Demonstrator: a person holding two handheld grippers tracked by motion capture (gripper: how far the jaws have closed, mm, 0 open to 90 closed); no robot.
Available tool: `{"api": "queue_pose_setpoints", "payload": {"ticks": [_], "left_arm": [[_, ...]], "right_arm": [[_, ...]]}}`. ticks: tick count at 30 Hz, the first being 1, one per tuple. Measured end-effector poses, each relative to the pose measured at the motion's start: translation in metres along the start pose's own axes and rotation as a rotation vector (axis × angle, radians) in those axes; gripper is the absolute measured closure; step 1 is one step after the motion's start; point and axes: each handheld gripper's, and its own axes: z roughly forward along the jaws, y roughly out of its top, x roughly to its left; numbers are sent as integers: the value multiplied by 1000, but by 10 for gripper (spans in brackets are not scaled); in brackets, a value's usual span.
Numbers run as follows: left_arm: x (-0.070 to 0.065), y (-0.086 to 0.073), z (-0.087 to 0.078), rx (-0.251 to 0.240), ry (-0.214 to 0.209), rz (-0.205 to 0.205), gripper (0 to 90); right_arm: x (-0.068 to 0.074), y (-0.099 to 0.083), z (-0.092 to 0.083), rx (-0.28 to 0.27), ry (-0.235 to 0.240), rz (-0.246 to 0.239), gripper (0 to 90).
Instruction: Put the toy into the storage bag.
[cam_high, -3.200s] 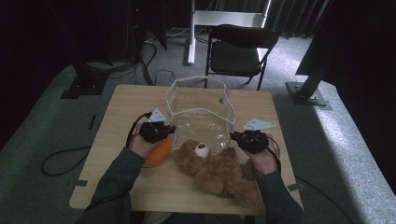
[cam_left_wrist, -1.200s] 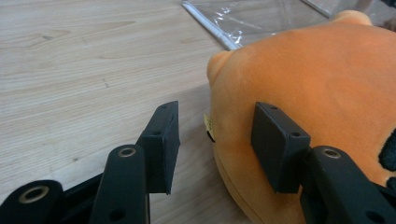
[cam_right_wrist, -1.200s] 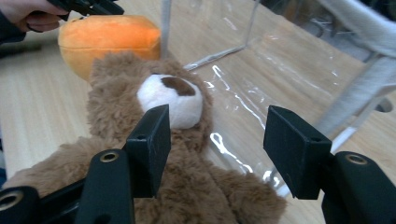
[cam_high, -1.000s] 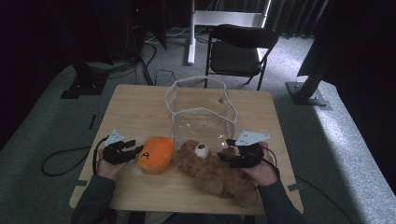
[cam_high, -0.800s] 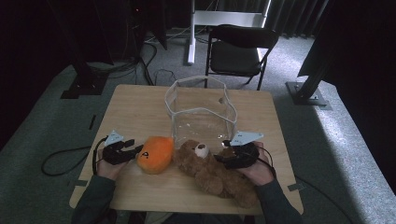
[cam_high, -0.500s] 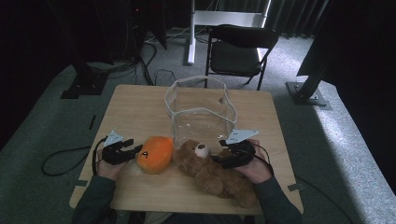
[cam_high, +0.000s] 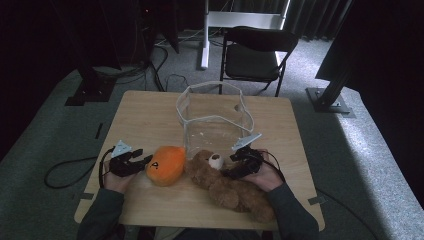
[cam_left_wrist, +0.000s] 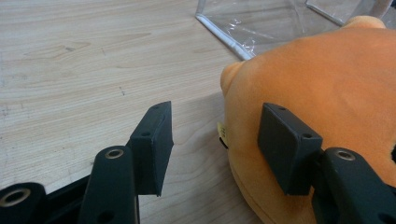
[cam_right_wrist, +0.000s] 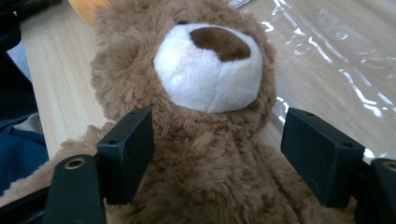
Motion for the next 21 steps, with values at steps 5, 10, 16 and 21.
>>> {"api": "queue_pose_setpoints", "payload": {"ticks": [5, 10, 16, 21], "left_arm": [[0, 0, 0, 0, 2, 2, 456], [0, 0, 1, -2, 5, 0, 456], [0, -1, 1, -2, 6, 2, 456], [0, -1, 1, -1, 7, 4, 456]], "right_arm": [[0, 1, 6, 32, 11, -3, 223], [-1, 1, 14, 57, 30, 1, 199], [7, 1, 28, 118, 13, 9, 138], [18, -1, 37, 152, 29, -18, 142]]}}
